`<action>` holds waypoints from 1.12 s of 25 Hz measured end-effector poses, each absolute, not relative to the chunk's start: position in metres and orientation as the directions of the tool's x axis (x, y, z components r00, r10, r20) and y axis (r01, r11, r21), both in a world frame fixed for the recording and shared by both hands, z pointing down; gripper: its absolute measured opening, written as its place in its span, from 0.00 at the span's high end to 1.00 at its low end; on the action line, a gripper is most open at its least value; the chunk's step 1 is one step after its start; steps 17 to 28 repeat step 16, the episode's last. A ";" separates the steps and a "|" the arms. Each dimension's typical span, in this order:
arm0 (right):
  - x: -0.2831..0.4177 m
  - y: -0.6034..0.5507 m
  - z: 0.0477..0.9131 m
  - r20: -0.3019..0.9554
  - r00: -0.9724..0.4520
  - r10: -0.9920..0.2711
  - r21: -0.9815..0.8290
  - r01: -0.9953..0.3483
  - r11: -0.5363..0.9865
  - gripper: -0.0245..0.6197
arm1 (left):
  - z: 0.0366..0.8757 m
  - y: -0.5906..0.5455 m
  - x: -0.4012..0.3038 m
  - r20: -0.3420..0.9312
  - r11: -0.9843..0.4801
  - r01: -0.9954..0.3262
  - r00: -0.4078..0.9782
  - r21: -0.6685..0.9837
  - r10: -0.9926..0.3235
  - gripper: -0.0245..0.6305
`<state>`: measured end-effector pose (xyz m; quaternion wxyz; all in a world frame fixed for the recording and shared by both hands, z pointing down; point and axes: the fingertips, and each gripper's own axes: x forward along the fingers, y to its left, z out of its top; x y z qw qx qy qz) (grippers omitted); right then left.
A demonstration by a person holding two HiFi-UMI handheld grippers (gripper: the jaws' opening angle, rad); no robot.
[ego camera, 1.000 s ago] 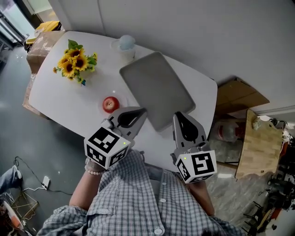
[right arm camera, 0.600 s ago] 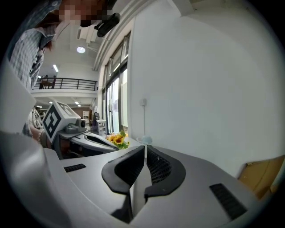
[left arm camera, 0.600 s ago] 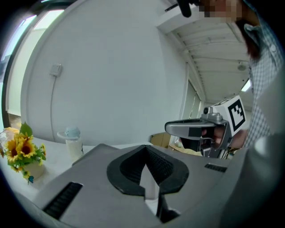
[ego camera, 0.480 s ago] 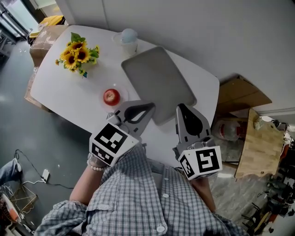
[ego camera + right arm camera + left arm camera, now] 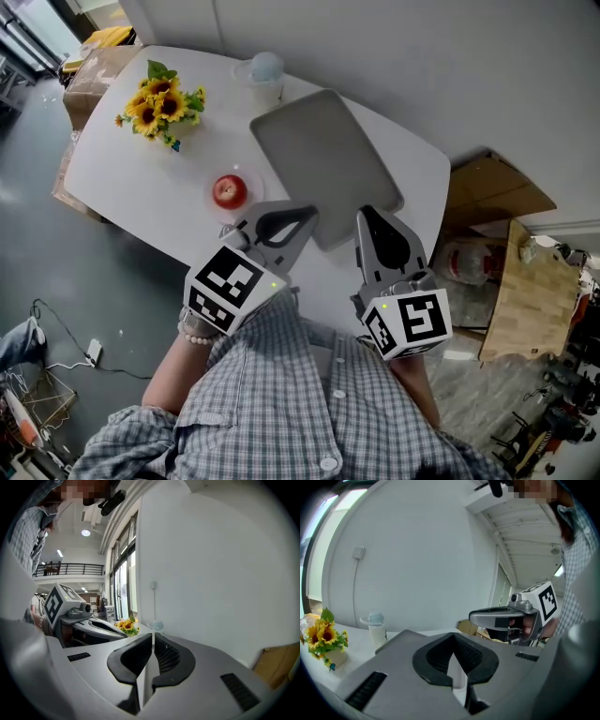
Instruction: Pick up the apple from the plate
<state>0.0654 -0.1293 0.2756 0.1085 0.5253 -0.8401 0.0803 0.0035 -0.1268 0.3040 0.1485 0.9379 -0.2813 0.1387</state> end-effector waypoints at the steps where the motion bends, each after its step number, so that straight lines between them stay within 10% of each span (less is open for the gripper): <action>1: 0.065 -0.129 0.276 0.268 -0.424 -0.865 -0.024 -0.900 0.435 0.91 | 0.304 -0.126 0.004 0.343 -0.800 -0.566 0.805 0.201 -0.483 0.95; 28: 0.061 -0.128 0.287 0.305 -0.423 -0.853 -0.038 -0.901 0.433 0.91 | 0.312 -0.114 0.013 0.372 -0.840 -0.497 0.838 0.219 -0.399 0.95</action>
